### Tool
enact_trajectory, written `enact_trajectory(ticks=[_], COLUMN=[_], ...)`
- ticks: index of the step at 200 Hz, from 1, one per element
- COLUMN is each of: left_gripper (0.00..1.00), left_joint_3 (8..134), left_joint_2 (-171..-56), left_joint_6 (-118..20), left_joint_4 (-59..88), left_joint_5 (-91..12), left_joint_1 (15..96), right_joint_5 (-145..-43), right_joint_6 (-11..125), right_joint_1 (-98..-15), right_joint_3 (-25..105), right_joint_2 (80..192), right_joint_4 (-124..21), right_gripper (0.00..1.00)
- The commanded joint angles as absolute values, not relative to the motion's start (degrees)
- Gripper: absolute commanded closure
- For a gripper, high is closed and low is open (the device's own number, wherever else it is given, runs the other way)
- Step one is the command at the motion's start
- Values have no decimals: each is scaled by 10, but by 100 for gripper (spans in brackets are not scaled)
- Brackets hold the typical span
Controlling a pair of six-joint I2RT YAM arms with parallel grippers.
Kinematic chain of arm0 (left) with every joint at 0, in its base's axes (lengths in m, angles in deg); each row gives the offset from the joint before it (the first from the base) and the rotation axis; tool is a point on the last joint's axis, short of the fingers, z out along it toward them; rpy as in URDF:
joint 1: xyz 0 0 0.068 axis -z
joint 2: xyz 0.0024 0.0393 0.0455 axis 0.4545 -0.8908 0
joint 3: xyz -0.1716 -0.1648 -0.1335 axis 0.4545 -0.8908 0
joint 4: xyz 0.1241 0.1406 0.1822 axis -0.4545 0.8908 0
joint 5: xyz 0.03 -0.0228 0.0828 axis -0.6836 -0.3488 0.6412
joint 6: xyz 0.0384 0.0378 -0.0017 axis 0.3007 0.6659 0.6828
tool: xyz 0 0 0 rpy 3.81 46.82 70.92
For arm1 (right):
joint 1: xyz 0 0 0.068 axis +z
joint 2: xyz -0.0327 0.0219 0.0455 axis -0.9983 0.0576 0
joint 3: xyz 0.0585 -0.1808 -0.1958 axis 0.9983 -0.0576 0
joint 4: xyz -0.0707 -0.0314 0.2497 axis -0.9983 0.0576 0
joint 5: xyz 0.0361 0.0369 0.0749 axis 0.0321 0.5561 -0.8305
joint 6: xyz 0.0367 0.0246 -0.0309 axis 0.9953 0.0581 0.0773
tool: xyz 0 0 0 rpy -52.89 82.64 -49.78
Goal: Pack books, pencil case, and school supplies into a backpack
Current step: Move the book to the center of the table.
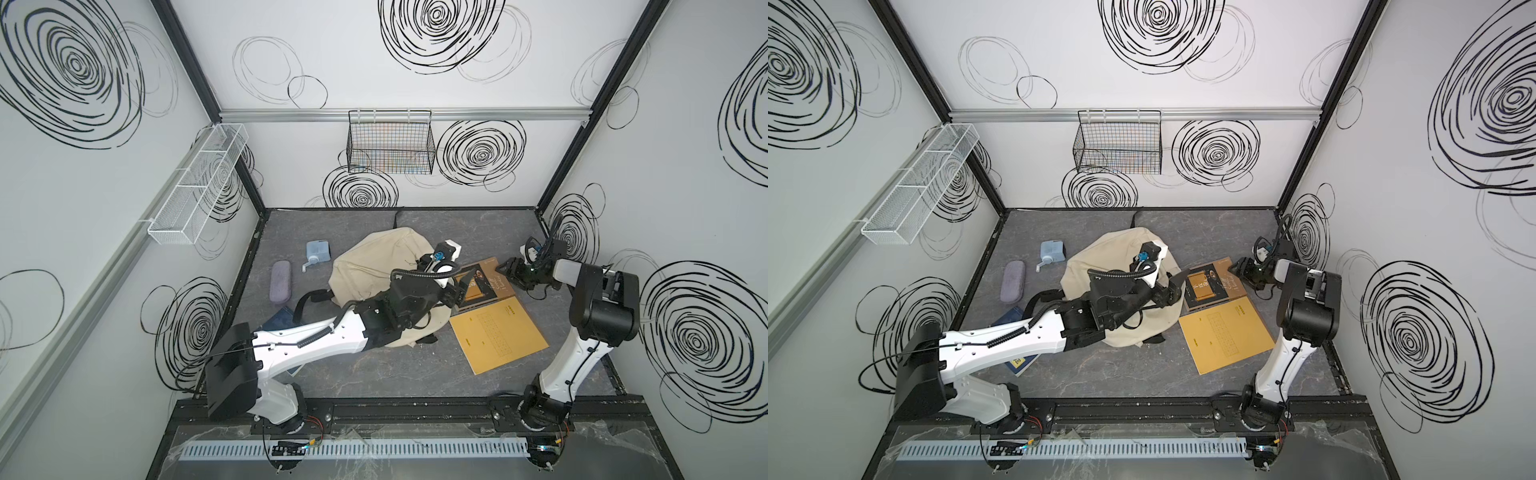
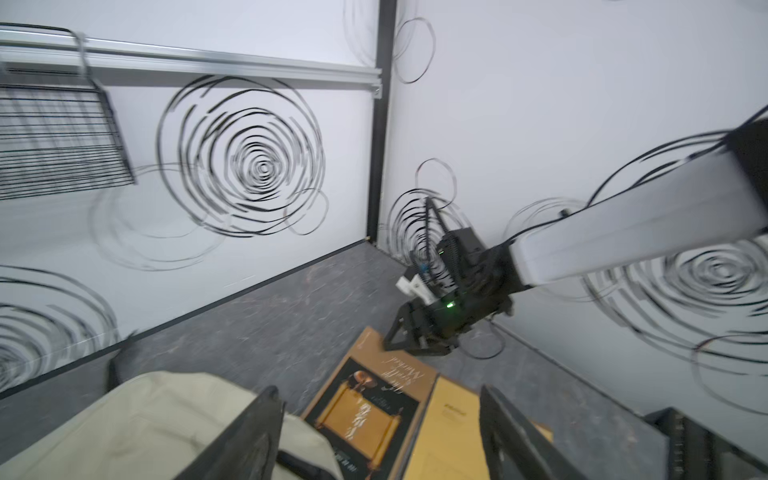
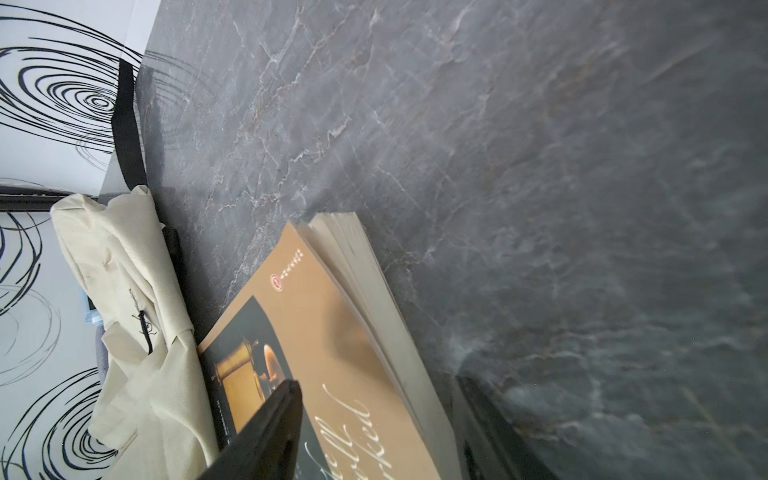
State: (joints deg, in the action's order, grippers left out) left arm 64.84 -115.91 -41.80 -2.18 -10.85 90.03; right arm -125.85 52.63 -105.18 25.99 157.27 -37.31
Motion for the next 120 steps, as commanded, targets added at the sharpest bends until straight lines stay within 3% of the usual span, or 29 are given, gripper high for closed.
enact_trajectory(ticks=[1, 55, 120], left_gripper=[26, 27, 27], left_joint_3=[684, 836, 847], left_joint_2=[-1233, -1438, -1527], left_joint_6=[-512, -637, -689], left_joint_4=[55, 129, 114], left_joint_5=[-211, -284, -307], left_joint_1=[904, 901, 860], right_joint_5=[-1251, -1267, -1285], right_joint_6=[535, 549, 543], right_joint_1=[-1053, -1055, -1056], right_joint_3=[235, 223, 215], right_joint_2=[1575, 1574, 1572], right_joint_4=[-335, -348, -338], right_gripper=[38, 39, 40])
